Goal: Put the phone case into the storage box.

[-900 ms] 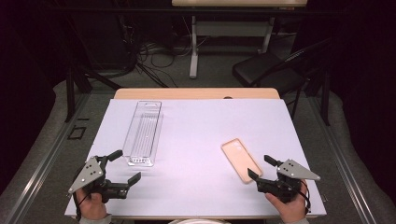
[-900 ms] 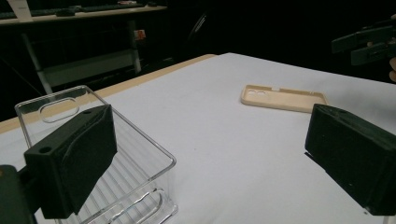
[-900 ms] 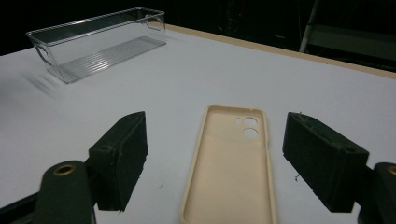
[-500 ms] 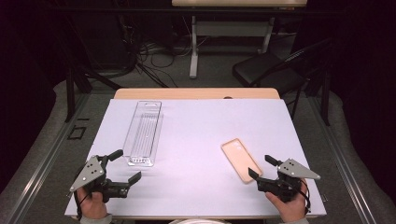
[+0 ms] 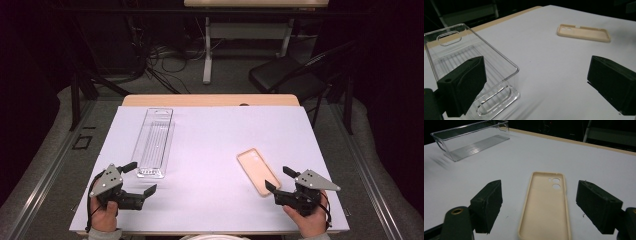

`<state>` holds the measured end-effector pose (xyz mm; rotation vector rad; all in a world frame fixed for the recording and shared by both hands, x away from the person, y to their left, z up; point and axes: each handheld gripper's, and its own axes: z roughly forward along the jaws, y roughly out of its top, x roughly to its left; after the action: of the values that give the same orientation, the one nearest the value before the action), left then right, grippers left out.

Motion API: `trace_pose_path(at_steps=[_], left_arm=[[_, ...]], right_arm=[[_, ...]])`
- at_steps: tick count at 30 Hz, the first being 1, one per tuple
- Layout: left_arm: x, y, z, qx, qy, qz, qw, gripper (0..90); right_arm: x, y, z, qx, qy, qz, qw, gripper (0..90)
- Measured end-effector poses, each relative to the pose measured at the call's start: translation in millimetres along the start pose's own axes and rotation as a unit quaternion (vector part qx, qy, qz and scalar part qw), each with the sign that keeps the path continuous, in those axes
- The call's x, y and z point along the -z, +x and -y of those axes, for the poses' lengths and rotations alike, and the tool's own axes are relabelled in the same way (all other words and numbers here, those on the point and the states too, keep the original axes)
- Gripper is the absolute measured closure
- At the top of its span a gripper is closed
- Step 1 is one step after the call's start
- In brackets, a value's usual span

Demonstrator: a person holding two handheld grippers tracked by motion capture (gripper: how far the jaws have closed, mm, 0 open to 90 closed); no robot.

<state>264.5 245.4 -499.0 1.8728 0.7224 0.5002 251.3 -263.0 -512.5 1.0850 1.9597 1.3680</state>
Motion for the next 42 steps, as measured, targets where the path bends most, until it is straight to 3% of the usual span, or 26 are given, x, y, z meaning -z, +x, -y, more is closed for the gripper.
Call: trace_pose_path(at_steps=[4, 10, 13, 16, 21, 23, 24, 28, 30, 32, 37, 38, 39, 41, 42], left_arm=[[-2.5, -0.1, -0.1, 0.002, 0.012, -0.003, 0.9999, 2.4], [-3.3, 4.5, 1.0, 0.040, 0.033, -0.028, 0.9982, 2.4], [-0.7, 7.9, 1.7, 0.052, 0.039, -0.050, 0.9966, 2.4], [1.3, 11.1, 1.7, 0.061, 0.040, -0.056, 0.9957, 2.1], [2.9, 23.4, 5.7, 0.108, 0.064, -0.082, 0.9888, 2.1], [3.4, 26.8, 8.0, 0.128, 0.072, -0.086, 0.9854, 2.1], [4.5, 29.9, 9.2, 0.143, 0.075, -0.092, 0.9825, 2.1], [6.7, 34.0, 10.3, 0.160, 0.075, -0.095, 0.9798, 2.1], [7.4, 38.1, 11.1, 0.177, 0.073, -0.097, 0.9767, 2.1], [6.4, 43.2, 12.2, 0.195, 0.078, -0.102, 0.9722, 2.1], [3.8, 46.1, 12.9, 0.206, 0.090, -0.106, 0.9686, 2.0], [3.1, 47.0, 13.4, 0.219, 0.093, -0.110, 0.9651, 2.1], [2.9, 47.3, 13.2, 0.225, 0.094, -0.111, 0.9635, 2.1], [3.2, 47.9, 12.8, 0.227, 0.095, -0.111, 0.9627, 2.1], [3.8, 48.9, 11.0, 0.236, 0.094, -0.109, 0.9610, 2.1]], right_arm=[[-0.8, 0.1, 0.1, 0.003, 0.005, 0.001, 1.0000, 20.8], [-0.6, 1.3, -0.3, 0.003, 0.008, 0.006, 0.9999, 20.8], [-1.9, 0.7, -0.8, 0.001, 0.008, 0.009, 0.9999, 20.9], [-1.8, 1.5, -1.5, 0.002, 0.013, 0.011, 0.9999, 20.9], [-3.6, 1.7, -1.5, 0.002, 0.023, 0.021, 0.9995, 20.9], [-4.1, 1.3, -2.5, -0.003, 0.021, 0.021, 0.9996, 20.9], [-4.2, 2.0, -3.9, 0.001, 0.021, 0.021, 0.9996, 20.9], [-5.2, 3.5, -4.8, 0.006, 0.023, 0.025, 0.9994, 20.9], [-5.8, 4.0, -4.3, 0.004, 0.031, 0.030, 0.9991, 20.9], [-5.7, 3.9, -3.7, 0.000, 0.045, 0.044, 0.9980, 20.9], [-5.8, 0.1, -3.8, -0.019, 0.061, 0.054, 0.9965, 19.0], [-6.0, -0.4, -4.1, -0.021, 0.064, 0.056, 0.9962, 19.0], [-6.4, -0.6, -4.3, -0.022, 0.069, 0.059, 0.9957, 18.9], [-7.1, -1.0, -4.3, -0.020, 0.074, 0.060, 0.9953, 18.7], [-8.0, -1.2, -4.4, -0.018, 0.084, 0.064, 0.9942, 18.1]])
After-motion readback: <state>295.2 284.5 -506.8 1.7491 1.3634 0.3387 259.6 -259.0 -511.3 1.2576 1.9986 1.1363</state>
